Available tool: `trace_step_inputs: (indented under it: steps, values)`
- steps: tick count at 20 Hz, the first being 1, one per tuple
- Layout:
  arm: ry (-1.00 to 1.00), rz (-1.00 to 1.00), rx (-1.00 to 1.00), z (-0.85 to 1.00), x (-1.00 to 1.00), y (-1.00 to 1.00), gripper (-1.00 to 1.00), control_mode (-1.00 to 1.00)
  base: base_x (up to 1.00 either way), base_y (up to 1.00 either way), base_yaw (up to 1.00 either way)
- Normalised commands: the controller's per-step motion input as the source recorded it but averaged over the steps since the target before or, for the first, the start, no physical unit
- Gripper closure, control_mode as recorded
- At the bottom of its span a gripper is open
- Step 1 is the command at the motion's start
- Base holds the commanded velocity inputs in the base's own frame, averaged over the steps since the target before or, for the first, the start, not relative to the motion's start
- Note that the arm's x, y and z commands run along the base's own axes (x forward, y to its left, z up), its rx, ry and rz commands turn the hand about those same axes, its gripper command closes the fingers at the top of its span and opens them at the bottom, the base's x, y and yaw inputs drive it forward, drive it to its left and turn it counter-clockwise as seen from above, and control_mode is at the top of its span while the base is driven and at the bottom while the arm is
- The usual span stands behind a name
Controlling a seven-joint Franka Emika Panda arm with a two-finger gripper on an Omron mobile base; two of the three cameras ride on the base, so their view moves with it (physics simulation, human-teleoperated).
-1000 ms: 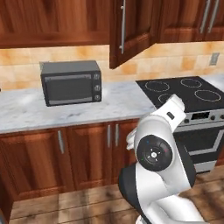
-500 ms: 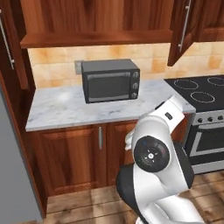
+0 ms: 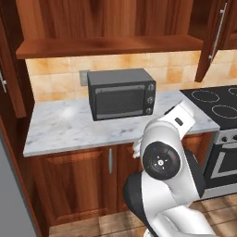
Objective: Close all open cabinet doors.
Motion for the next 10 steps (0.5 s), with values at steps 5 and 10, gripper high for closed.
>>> trace_step_inputs:
  steps: [5,10]
  values:
    - [0.0,0.0,0.0,0.0,0.0,0.0,-1.0,1.0,0.09,0.23,-0.05]
    - [0.0,0.0,0.0,0.0,0.0,0.0,-1.0,1.0,0.07,0.39,-0.08]
